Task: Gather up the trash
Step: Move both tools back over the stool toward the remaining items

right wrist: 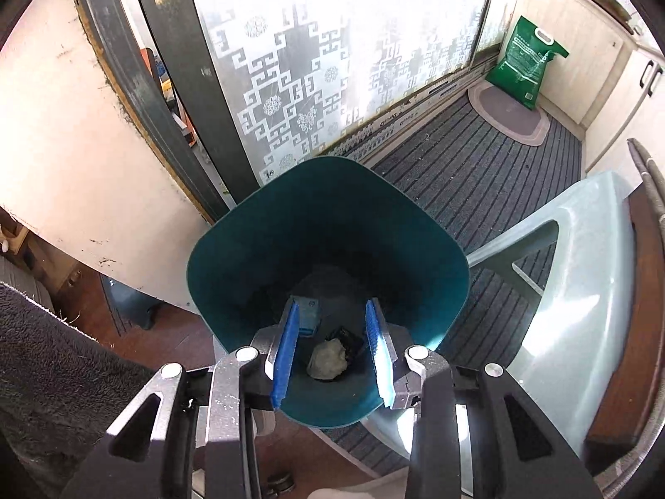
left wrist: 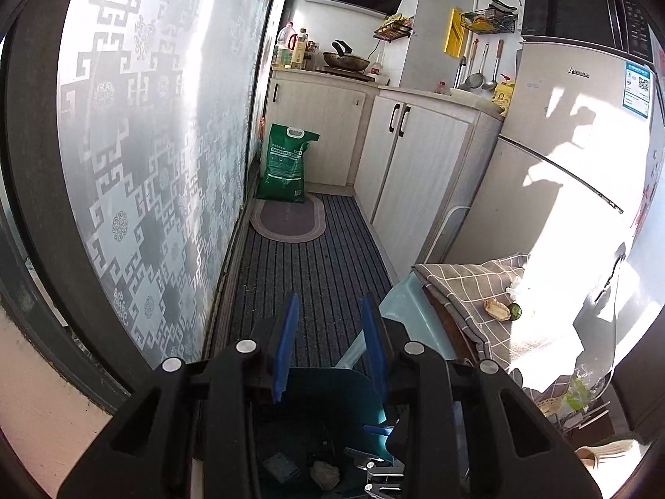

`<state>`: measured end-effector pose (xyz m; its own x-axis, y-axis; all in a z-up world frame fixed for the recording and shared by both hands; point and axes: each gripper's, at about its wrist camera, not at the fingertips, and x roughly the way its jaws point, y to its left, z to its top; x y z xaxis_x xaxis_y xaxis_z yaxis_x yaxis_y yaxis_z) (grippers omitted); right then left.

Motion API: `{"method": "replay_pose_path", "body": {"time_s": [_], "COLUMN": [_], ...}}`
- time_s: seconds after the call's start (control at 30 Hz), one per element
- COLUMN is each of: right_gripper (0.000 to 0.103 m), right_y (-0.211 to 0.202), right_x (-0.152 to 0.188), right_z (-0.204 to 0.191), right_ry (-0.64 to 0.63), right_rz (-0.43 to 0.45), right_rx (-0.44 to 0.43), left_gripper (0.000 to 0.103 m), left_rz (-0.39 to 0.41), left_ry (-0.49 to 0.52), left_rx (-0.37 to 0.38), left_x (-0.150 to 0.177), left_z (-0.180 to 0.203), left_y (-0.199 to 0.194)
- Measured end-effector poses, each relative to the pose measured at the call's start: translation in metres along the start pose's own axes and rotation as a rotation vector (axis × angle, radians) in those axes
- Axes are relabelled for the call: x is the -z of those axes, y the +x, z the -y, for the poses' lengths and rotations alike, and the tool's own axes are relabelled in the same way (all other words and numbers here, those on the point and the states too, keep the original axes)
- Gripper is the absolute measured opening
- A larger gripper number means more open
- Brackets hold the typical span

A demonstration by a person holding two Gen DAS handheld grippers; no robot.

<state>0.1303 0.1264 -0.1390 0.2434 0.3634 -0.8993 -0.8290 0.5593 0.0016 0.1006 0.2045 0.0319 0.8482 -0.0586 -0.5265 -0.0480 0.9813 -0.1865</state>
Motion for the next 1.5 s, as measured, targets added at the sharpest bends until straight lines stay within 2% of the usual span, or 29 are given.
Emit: {"method": "replay_pose_path", "body": {"time_s": [0.33,0.57,1.03,1.17,1.5], "right_gripper": [0.033,0.033,0.033,0.033,0.034], "right_y": [-0.087,-0.133,-0.167,-0.172,-0.178], "right_x": [-0.002,0.017,0.083,0.104,0.140], "right_z": [0.029,0.069,0.166,0.189,0.219], "right_ry": [0.050,0.117,0.291,0.348,0.409], "right_rz": [0.218,0.302,0.306,0.309,0.304], "right_rx": [0.055,0.124,0.254,0.257,0.251], "left_gripper": [0.034,0.040,0.052,0.055,0.061], "left_rz": [0.019,0.005,-0.097,-0.152,-0.289], "left_ry": [0.023,0.070,0.198,0.265,0.393], "left_rx": [0.010,0.038,0.138,0.140,0.210], "left_x": [-0.007,-0.008,0.007,0.014,0.038], "left_z": [0.021,0.050,0.129,0.154,0.202], "left_y": [0.004,0.018,0.083,0.110,0.171]}}
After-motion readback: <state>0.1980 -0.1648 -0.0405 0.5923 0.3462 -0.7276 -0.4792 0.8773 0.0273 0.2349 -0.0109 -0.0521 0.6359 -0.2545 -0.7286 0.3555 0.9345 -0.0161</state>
